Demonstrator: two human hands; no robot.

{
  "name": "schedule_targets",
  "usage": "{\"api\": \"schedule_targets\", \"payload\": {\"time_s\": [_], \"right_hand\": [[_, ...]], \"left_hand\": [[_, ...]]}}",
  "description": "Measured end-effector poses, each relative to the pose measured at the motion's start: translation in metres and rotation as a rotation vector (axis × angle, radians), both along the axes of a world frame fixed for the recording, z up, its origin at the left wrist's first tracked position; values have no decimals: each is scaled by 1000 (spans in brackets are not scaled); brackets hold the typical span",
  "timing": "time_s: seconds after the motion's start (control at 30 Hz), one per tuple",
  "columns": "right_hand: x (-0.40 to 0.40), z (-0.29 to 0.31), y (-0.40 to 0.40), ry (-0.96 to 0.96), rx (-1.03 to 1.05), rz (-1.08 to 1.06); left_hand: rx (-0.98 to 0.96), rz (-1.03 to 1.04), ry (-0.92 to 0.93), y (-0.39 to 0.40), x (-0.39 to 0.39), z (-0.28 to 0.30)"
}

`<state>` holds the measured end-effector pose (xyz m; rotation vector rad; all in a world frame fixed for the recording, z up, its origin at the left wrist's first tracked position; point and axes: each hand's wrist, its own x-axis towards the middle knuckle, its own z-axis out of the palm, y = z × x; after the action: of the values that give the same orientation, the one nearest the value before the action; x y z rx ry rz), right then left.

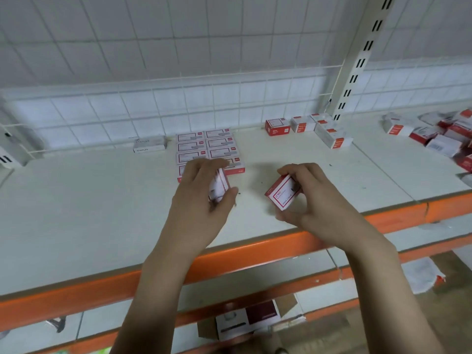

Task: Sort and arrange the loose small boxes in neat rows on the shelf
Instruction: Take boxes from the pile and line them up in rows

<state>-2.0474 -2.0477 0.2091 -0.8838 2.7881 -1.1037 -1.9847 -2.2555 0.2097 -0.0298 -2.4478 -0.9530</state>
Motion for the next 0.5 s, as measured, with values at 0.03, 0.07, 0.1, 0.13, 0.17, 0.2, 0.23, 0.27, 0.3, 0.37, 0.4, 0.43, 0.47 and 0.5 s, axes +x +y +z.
{"api": "schedule_targets", "payload": {"time_s": [0.03,0.07,0.1,0.13,0.17,0.2,0.23,0.27,0.3,0.37,0.4,0.43,0.47,0.5], "right_hand": [[-1,1,-2,5,4,1],[-2,1,-3,10,9,2],[-3,2,-4,17,14,3],[-5,2,-5,24,18,4],[-7,3,-6,30,20,5],[-9,4,-7,34,20,7],[-11,4,-8,35,19,10],[-13,5,-9,35,16,14],[-16,5,-9,35,13,18],[-23,7,-11,34,10,27],[-26,8,-12,32,10,34],[-30,8,-12,28,11,43],[-32,9,-12,21,9,53],[-35,10,-13,14,7,62]], "left_hand": [[23,2,-9,-2,-1,0],[60,-2,-34,-3,-2,0],[100,-13,-72,-5,-2,0],[123,-25,-112,-5,-4,-1],[132,-34,-144,-6,-5,-2],[138,-39,-162,-6,-6,-3],[144,-39,-165,-7,-7,-3],[146,-34,-156,-7,-9,-3],[146,-24,-135,-6,-10,-1],[150,4,-69,-7,-16,0],[152,21,-39,-8,-19,1],[154,42,-19,-9,-21,2],[157,64,-9,-9,-24,3],[150,80,0,-9,-25,4]]}}
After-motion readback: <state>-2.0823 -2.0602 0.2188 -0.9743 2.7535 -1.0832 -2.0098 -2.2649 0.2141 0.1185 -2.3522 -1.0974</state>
